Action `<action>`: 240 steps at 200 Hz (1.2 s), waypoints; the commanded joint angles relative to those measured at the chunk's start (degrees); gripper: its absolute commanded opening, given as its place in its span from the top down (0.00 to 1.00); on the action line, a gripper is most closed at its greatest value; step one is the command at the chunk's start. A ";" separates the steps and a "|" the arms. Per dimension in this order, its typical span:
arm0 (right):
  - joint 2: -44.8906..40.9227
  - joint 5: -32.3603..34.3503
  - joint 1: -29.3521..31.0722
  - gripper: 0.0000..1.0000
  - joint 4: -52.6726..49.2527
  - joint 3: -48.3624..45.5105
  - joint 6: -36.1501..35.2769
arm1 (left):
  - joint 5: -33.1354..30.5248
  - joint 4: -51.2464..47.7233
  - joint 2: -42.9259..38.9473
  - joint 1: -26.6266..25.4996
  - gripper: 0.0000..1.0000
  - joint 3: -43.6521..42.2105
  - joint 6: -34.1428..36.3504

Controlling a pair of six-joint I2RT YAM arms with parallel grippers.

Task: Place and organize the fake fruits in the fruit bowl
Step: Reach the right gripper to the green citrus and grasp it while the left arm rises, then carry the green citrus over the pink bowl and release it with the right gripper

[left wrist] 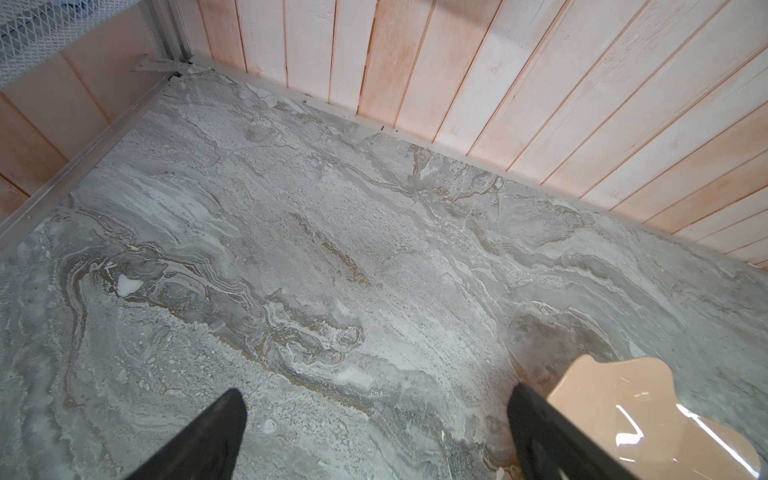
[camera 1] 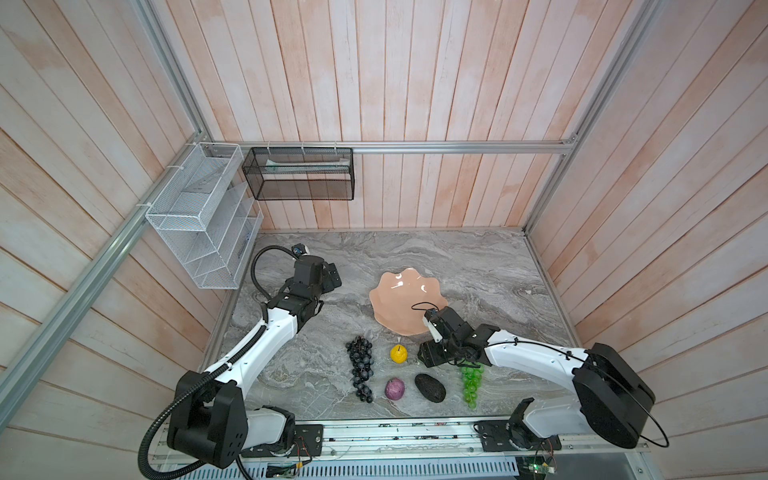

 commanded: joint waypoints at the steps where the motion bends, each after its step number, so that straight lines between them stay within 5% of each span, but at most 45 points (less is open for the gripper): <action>1: -3.13 0.38 0.25 0.42 -3.24 -0.89 0.55 | -1.07 -0.56 -0.79 -0.04 0.00 0.34 0.11; 78: -12.02 2.61 -1.61 0.45 -12.84 11.62 2.45 | -1.49 -0.26 -1.41 -0.04 0.00 1.70 1.11; 136: 7.57 -4.96 -12.24 0.45 -8.90 28.93 -10.30 | -2.36 -5.67 -4.46 -0.06 0.00 1.96 1.58; 240: 31.81 -2.34 -12.41 0.46 -3.94 41.30 -17.92 | -0.90 -8.62 -8.87 -0.04 0.00 -0.43 2.16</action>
